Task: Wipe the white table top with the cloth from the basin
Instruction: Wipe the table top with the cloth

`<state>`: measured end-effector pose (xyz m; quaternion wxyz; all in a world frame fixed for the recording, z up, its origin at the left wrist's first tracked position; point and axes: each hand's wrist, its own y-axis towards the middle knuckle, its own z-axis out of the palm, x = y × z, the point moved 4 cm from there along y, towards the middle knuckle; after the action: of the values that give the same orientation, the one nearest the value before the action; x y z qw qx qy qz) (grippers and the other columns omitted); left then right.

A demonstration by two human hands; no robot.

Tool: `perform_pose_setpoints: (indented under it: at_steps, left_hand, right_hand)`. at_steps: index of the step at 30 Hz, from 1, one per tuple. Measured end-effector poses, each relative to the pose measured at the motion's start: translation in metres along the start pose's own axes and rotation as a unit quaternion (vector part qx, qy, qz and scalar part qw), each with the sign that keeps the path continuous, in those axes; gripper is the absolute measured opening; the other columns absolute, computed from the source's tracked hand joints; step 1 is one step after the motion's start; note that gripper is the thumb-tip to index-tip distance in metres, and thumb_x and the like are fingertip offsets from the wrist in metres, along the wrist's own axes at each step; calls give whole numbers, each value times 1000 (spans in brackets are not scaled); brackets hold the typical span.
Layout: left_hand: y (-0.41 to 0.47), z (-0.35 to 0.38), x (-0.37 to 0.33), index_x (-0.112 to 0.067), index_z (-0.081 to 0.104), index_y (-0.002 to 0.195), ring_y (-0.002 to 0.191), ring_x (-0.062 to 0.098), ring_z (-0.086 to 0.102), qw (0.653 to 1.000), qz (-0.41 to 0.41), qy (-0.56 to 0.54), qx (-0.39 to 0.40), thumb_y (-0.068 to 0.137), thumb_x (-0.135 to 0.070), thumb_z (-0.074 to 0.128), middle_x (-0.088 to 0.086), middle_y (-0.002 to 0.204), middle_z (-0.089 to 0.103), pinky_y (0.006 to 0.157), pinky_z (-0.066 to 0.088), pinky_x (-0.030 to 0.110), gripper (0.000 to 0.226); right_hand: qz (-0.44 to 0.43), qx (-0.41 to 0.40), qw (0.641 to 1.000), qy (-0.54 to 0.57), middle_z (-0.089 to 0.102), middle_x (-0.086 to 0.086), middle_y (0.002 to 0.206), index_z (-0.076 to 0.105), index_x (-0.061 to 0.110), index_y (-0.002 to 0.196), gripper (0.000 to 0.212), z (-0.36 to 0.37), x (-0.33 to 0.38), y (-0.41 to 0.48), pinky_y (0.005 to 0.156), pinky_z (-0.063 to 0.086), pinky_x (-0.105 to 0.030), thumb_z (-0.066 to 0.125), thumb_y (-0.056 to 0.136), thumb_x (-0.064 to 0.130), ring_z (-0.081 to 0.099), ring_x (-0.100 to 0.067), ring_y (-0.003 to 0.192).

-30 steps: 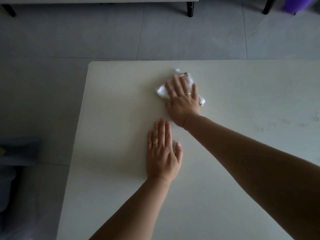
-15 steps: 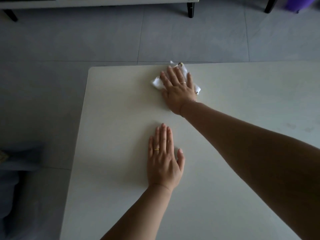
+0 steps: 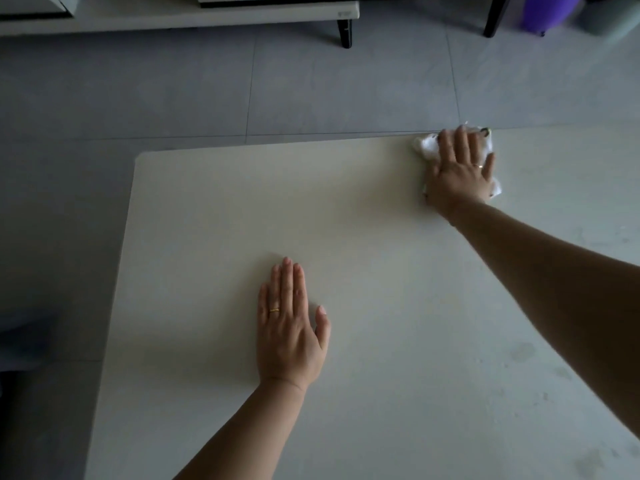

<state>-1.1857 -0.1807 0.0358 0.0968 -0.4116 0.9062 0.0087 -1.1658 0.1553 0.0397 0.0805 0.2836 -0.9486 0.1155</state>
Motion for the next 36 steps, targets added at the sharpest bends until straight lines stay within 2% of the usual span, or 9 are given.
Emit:
perform_pose_setpoints:
  at_steps: [2,6,10,16,20,22,25,29,36]
  left_hand:
    - [0,0,0,0,32,144,142,30,26,1000,-1,8,0,88,-35,34,16,154,28,115,20,44,66]
    - [0,0,-1,0,32,144,142,31,28,1000,-3,14,1,88,-36,33,16,153,30,114,21,44,66]
    - [0,0,0,0,32,144,141,30,28,1000,2,16,-3,89,-36,33,17,152,31,115,19,43,66]
    - [0,-2,-2,3,34,142,139,35,32,1000,0,23,5,89,-35,30,19,151,32,114,21,47,65]
    - [-3,-6,-14,3,32,143,140,34,29,1000,-29,8,-5,87,-34,31,20,152,30,115,18,47,67]
    - [-14,-4,-36,2,31,144,141,33,27,1000,-19,-17,-1,87,-34,33,19,153,29,115,17,45,68]
    - [-41,6,-78,1,32,144,141,29,28,998,33,-49,18,89,-34,35,17,152,30,115,20,45,65]
    - [-63,20,-98,0,36,142,140,29,30,996,57,-43,47,90,-38,37,16,152,32,113,23,45,65]
    - [-64,26,-97,-1,28,146,144,27,20,997,56,-20,42,91,-41,35,15,155,25,115,20,44,69]
  right_hand:
    - [-19,7,1000,1,-4,-3,160,8,25,150,58,8,31,-11,115,-7,-47,28,96,33,-9,-22,146]
    - [-203,21,979,-3,0,-2,160,11,25,150,60,33,94,-64,115,-10,-44,32,94,33,-6,-20,146]
    - [-270,26,962,-14,6,0,159,14,28,149,59,30,65,-76,117,-7,-41,34,95,34,-2,-18,147]
    - [-48,-12,999,15,2,1,160,12,28,150,57,-3,-73,-62,118,-5,-41,31,96,28,-5,-15,146]
    - [69,-10,997,31,-3,-2,160,7,24,150,61,-2,-70,-77,117,-6,-45,31,95,29,-8,-18,146]
    - [29,-10,999,34,-2,-5,160,9,22,150,66,10,-37,-103,116,-5,-46,37,92,28,-7,-21,146]
    - [-122,7,992,23,2,-3,160,12,24,150,64,33,8,-160,116,-8,-45,38,92,31,-8,-20,146]
    - [-257,28,966,7,13,1,158,19,27,149,61,34,-15,-177,118,-3,-42,43,93,32,-2,-17,146]
    - [32,-14,999,37,3,5,159,12,31,149,62,5,-127,-159,117,-8,-39,31,91,30,-8,-7,144]
